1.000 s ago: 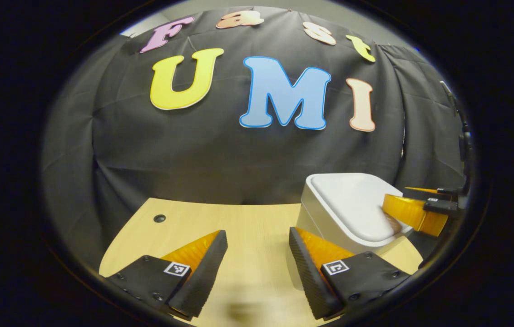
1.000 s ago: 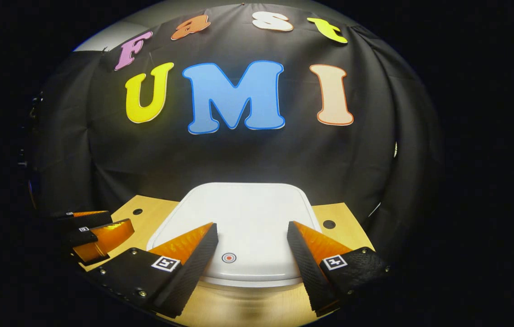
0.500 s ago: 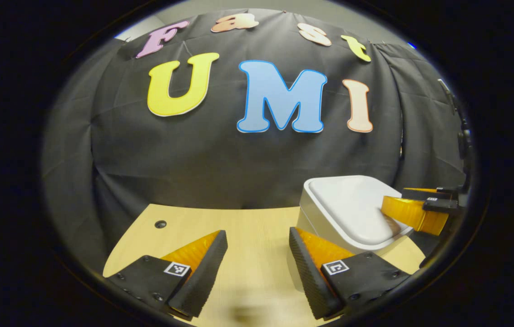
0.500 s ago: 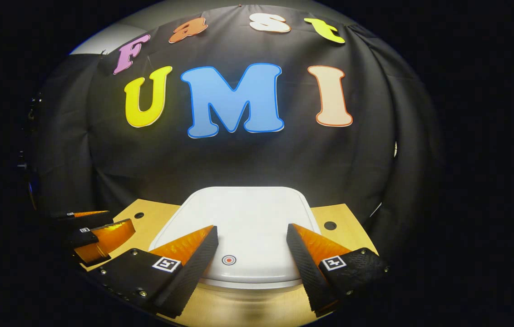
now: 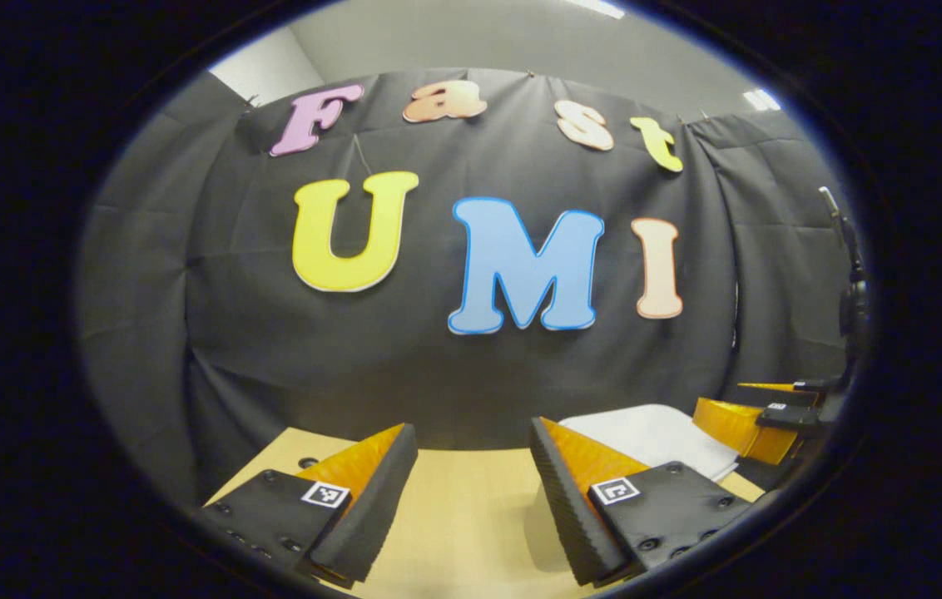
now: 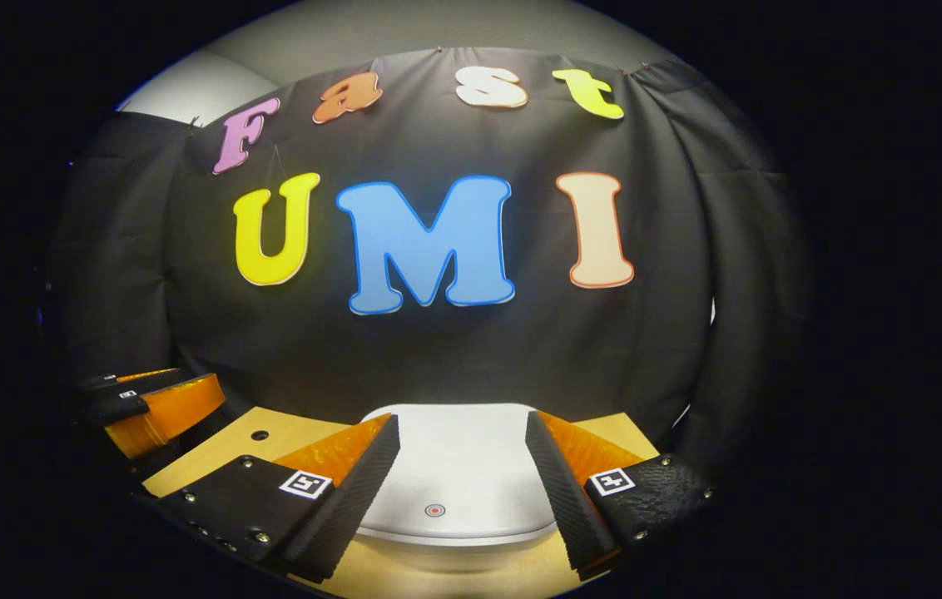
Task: Press the lid of the desktop garbage bin to open it, pick up the crumpled paper on the desktop and throw it into the bin, then pick up the pop can on the desktop and drop it into the bin, and finally close the garbage bin lid.
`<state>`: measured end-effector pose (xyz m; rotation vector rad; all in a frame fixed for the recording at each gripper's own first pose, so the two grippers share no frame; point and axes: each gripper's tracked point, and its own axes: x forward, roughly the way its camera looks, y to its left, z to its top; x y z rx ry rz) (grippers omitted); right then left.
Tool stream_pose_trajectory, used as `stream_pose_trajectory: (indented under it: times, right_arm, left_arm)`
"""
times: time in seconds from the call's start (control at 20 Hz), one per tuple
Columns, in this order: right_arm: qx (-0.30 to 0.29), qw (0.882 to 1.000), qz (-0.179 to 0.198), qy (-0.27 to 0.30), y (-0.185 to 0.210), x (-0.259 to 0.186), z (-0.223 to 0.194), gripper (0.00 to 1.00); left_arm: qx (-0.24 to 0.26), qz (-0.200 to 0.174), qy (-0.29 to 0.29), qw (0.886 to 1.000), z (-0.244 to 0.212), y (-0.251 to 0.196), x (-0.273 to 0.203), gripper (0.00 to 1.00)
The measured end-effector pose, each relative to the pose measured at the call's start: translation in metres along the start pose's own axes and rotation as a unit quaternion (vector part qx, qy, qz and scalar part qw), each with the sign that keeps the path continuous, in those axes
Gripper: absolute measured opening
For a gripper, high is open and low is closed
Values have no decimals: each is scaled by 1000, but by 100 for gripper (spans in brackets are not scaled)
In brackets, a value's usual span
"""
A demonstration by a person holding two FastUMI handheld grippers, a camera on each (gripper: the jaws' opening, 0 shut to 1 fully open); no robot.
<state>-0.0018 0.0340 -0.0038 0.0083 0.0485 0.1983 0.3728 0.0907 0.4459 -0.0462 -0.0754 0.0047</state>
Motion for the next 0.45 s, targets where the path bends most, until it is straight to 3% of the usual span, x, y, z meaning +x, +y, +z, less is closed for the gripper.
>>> stream_pose_trajectory:
  times: [0.2, 0.45]
  right_arm:
    - [-1, 999, 2, -42, 5, -15, 34, 97]
    - [-4, 999, -1, -48, 6, -19, 39, 96]
  left_arm:
    - [25, 4, -35, 999, 32, 1, -19, 90]
    - [30, -5, -42, 999, 35, -5, -28, 89]
